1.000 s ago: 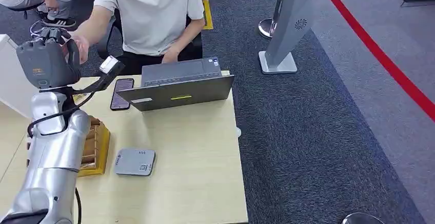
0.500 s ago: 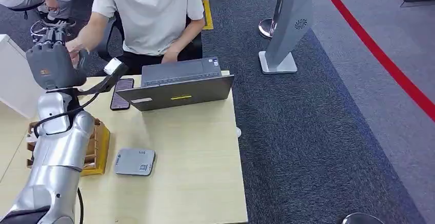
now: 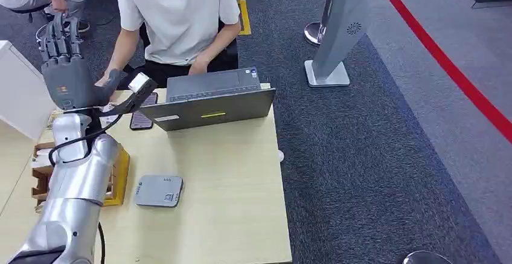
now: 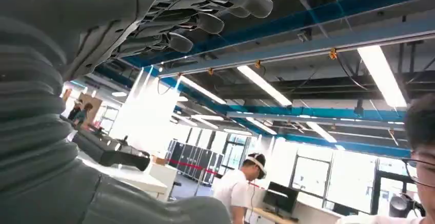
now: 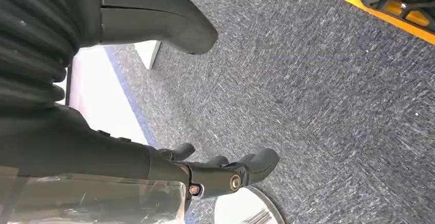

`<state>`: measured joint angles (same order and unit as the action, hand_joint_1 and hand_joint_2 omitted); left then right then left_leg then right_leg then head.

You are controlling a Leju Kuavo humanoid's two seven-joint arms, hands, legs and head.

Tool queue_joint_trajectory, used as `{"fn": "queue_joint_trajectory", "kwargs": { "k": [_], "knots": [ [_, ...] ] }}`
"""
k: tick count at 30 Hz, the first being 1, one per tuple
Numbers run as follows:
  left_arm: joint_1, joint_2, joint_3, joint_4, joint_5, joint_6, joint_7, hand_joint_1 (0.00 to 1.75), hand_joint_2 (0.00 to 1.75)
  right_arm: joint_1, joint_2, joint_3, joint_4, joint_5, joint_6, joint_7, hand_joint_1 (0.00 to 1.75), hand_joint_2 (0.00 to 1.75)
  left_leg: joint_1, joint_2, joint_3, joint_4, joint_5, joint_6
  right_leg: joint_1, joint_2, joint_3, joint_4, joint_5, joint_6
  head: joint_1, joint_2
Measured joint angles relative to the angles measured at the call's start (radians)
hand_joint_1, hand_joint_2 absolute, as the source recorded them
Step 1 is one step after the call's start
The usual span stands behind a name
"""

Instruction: Pass the card to the sensor for recognition and then transmit it.

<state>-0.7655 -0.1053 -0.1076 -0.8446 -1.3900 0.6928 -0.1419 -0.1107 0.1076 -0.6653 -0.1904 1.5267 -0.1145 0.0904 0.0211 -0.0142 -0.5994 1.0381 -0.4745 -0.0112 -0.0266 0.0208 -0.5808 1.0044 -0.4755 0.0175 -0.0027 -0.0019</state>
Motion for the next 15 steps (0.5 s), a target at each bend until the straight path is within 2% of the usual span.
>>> {"fn": "queue_joint_trajectory", "kwargs": {
  "k": [3,5,7,11,15],
  "knots": [
    [0.06,-0.006,-0.023,-0.06,0.061,-0.043,0.009,0.0,1.75,0.01,-0.001,-0.011,0.0,-0.005,-0.012,0.0,0.0,1.75,0.0,0.001,0.0,0.0,-0.001,0.0,0.0,0.001,0.0,0.0,0.0,0.0,0.0,0.0],
    [0.141,0.0,-0.066,-0.161,0.092,-0.092,0.029,0.0,1.75,0.02,-0.002,-0.022,0.001,-0.017,-0.016,0.0,0.0,1.75,0.0,0.001,0.0,0.0,-0.002,0.0,0.0,0.001,0.0,0.0,-0.001,0.0,0.0,0.0],
    [0.247,0.02,-0.118,-0.287,0.099,-0.103,0.047,0.0,1.75,0.027,-0.003,-0.038,0.001,-0.036,-0.018,0.002,0.0,1.75,0.0,0.001,0.0,-0.001,-0.003,0.0,0.0,0.001,0.0,0.0,-0.002,0.001,0.0,0.0],
    [0.485,0.088,-0.172,-0.519,0.11,-0.06,0.056,0.0,1.75,0.035,-0.003,-0.066,0.001,-0.056,-0.03,0.009,0.0,1.75,0.0,0.005,0.002,-0.001,-0.006,-0.001,0.0,0.005,0.0,0.0,-0.005,0.001,-0.001,0.0],
    [0.664,0.149,-0.174,-0.653,0.138,-0.011,0.024,0.0,1.75,0.038,0.0,-0.085,0.002,-0.068,-0.044,0.024,0.0,1.75,0.0,0.003,0.002,-0.001,-0.007,0.0,0.0,0.003,0.0,0.0,-0.007,0.001,-0.001,0.0]
  ]
}}
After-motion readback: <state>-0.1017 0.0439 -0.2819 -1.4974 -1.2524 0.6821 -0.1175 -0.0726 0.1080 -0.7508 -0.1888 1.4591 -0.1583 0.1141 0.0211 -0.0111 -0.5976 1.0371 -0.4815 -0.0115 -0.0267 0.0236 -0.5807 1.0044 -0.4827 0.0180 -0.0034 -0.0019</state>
